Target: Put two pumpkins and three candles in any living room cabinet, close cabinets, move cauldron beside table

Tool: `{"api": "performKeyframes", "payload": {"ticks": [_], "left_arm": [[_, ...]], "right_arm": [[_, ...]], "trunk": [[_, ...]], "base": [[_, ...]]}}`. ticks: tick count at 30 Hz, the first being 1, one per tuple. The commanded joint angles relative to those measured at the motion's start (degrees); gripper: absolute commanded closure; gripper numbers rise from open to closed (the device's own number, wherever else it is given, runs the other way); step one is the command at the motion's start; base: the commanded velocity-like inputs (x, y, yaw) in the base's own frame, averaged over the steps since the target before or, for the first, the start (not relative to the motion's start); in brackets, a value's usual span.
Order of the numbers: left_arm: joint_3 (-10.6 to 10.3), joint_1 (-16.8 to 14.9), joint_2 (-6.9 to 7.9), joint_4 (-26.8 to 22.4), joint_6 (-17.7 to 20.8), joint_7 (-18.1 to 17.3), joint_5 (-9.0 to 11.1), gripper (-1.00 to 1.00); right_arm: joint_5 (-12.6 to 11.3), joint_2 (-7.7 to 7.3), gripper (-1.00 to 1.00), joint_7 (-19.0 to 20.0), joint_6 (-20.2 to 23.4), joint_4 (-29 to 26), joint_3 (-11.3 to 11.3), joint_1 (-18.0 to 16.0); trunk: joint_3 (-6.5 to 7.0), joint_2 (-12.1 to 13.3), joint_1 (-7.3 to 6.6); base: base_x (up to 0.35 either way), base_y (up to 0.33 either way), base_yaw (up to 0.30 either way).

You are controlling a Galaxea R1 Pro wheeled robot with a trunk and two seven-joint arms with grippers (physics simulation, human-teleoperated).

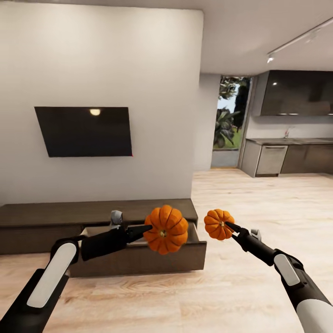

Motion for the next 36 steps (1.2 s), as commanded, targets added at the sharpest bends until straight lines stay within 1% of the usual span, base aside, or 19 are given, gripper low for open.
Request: {"api": "performKeyframes", "payload": {"ticks": [1,12,21,24,27,29,31,32,33,34,36], "left_arm": [[0.0,-0.1,0.01,0.0,0.2,-0.5,0.5,1.0],[0.0,-0.1,0.01,0.0,0.2,-0.5,0.5,1.0],[0.0,-0.1,0.01,0.0,0.2,-0.4,0.5,1.0],[0.0,-0.2,0.01,0.0,0.2,-0.4,-0.3,1.0],[0.1,-0.1,0.01,0.0,0.2,-0.2,-2.7,1.0],[0.2,-0.1,0.01,0.0,0.2,-0.1,-3.6,1.0],[0.2,-0.2,0.04,0.0,0.2,0.8,-4.1,1.0],[0.2,-0.1,0.06,0.0,0.2,1.9,-4.3,1.0],[0.3,-0.1,0.07,0.0,0.2,2.7,-4.3,1.0],[0.7,-0.1,0.06,0.0,-0.1,4.6,-4.4,1.0],[2.4,-0.1,0.03,0.0,-0.6,8.0,-4.5,1.0]], "right_arm": [[-0.7,0.01,1.0,0.1,0.6,-0.1,-0.2,0.0],[-0.6,0.01,1.0,0.1,0.6,-0.1,-0.2,0.0],[-0.5,0.01,1.0,0.1,0.6,-0.1,-0.2,0.0],[-0.5,0.01,1.0,0.1,0.6,-0.1,-0.2,0.0],[-0.2,0.01,1.0,-0.2,0.6,-0.1,-0.1,0.0],[-0.1,-0.04,1.0,-1.5,0.6,-0.1,-0.1,-0.1],[-0.1,-0.02,1.0,-5.3,0.6,-0.2,0.0,-0.1],[-0.1,-0.04,1.0,-7.3,0.7,-0.2,0.4,-0.2],[-0.1,-0.05,1.0,-8.2,0.7,-0.2,0.7,-0.2],[0.0,-0.06,1.0,-9.8,0.7,-0.3,1.8,-0.2],[0.0,-0.07,1.0,-13.1,0.7,-1.1,4.2,-0.3]], "trunk": [[-0.04,0.0,0.03],[0.0,0.0,0.03],[0.0,0.0,0.03],[0.0,0.0,0.03],[0.0,0.0,0.03],[0.0,0.0,0.03],[0.0,0.0,0.03],[0.0,0.0,0.03],[0.0,0.0,0.03],[0.0,0.0,0.03],[0.0,0.0,0.03]], "base": [[0.277,0.0,0.273],[0.298,0.0,0.277],[0.321,0.0,0.05],[0.322,0.0,0.004],[0.321,-0.011,0.001],[0.31,-0.051,0.0],[0.266,-0.07,0.0],[0.211,-0.078,0.0],[0.195,-0.079,0.0],[0.165,-0.081,0.0],[0.133,-0.08,0.0]]}}
